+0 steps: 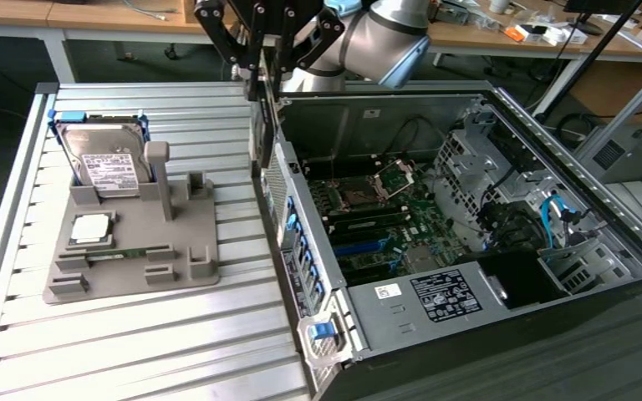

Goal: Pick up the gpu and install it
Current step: 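Pick up the gpu and move the gpu toward the slot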

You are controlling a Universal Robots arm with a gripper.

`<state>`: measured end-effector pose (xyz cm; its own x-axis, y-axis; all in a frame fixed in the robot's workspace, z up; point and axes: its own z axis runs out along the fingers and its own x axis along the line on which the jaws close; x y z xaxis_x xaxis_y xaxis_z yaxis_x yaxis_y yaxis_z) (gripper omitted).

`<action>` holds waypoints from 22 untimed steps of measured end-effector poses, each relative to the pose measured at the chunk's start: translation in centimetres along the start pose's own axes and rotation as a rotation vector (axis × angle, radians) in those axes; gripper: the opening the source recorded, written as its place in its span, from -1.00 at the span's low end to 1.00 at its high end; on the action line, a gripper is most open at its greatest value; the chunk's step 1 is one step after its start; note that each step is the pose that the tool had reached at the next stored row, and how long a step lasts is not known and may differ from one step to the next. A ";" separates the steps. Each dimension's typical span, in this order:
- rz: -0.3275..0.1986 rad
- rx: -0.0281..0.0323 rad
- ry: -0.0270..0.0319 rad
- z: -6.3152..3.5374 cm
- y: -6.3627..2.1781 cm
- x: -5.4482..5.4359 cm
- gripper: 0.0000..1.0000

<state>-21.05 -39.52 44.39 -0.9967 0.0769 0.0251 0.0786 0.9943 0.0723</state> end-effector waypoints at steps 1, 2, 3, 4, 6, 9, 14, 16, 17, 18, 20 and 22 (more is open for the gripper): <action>0.000 0.0000 0.0007 0.02 0.01 -0.1 -0.47; 0.000 0.0001 0.0014 0.04 0.01 -0.2 -0.47; 0.000 0.0002 0.0024 0.07 0.01 -0.4 -0.47; 0.000 0.0002 0.0031 0.10 -0.01 -0.5 -0.47; 0.000 0.0004 0.0041 0.12 -0.09 -0.7 -0.47; 0.000 0.0002 0.0053 0.17 -0.40 -1.0 -0.47; 0.001 0.0009 0.0115 0.29 -0.61 -1.8 -0.47; 0.001 0.0010 0.0132 0.32 -0.62 -2.1 -0.47; 0.001 0.0011 0.0140 0.34 -0.63 -2.2 -0.47; 0.001 0.0011 0.0149 0.36 -0.64 -2.4 -0.47; 0.001 0.0013 0.0164 0.39 -0.66 -2.6 -0.47; 0.001 0.0014 0.0181 0.42 -0.68 -2.9 -0.47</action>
<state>-18.25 -40.38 43.84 -0.9961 0.0768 0.0433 0.0798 0.9943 0.0709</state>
